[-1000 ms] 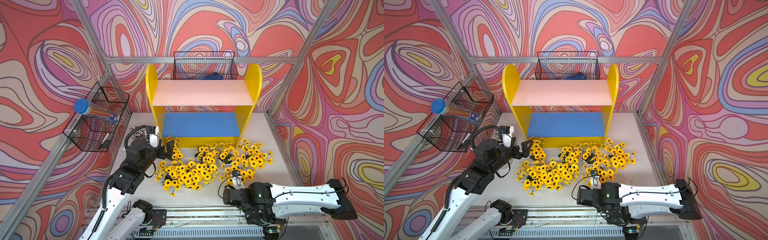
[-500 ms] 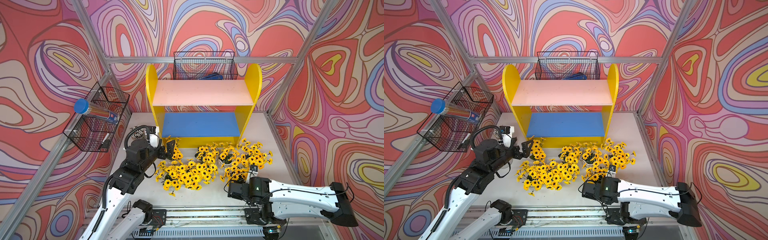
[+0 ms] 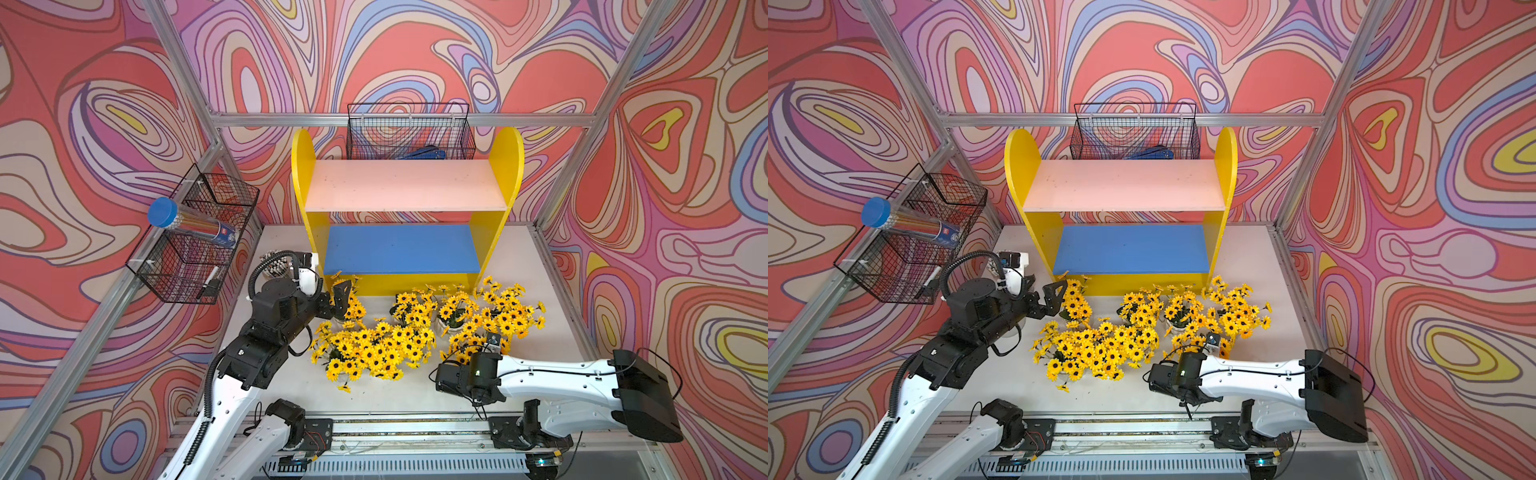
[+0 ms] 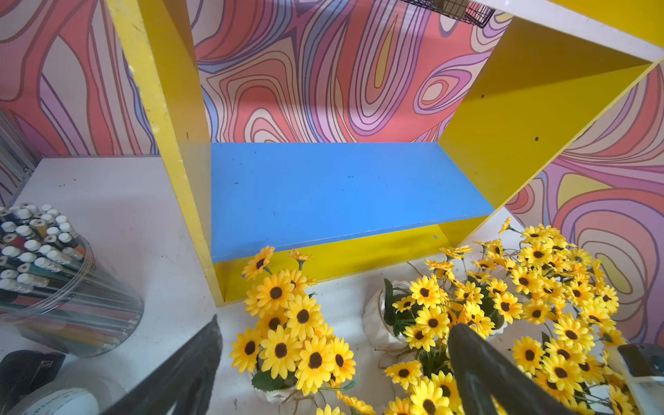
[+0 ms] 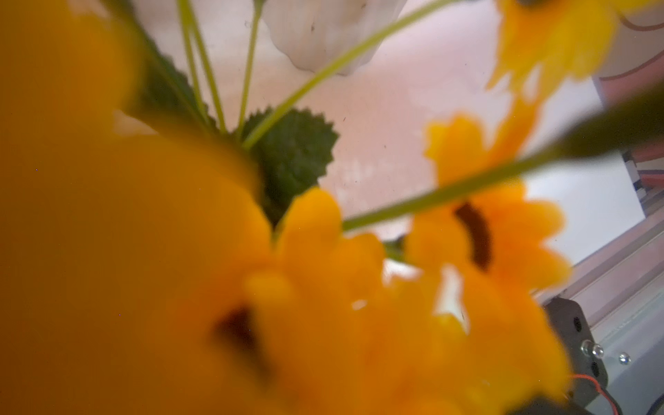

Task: Take the sunflower pots off the shelves
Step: Move the sunflower pot to the center of the board.

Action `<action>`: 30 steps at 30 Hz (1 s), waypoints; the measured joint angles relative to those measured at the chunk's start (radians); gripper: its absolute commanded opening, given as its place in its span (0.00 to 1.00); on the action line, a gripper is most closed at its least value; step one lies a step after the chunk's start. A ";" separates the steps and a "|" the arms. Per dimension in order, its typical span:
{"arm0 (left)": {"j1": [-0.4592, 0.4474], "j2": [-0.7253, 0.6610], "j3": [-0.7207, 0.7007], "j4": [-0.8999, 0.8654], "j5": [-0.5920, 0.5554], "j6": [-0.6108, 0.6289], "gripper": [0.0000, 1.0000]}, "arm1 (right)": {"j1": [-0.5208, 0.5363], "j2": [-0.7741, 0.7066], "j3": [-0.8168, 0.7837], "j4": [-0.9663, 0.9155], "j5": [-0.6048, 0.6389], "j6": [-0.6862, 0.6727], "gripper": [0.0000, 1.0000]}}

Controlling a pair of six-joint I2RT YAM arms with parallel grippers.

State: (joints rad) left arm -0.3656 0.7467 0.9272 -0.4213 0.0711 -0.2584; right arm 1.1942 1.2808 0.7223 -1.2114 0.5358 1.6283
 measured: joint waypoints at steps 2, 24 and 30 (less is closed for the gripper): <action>0.000 -0.002 0.000 0.002 0.000 0.000 0.99 | -0.058 -0.003 0.000 0.019 0.009 -0.040 0.00; 0.000 0.014 0.000 0.005 -0.001 0.000 0.99 | -0.180 0.124 0.117 0.263 0.040 -0.510 0.00; 0.000 0.017 0.000 0.006 0.001 0.000 0.99 | -0.191 0.059 0.206 0.022 0.053 -0.418 0.00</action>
State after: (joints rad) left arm -0.3656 0.7639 0.9272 -0.4149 0.0723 -0.2588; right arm 1.0031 1.3399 0.9283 -1.1893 0.5888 1.2102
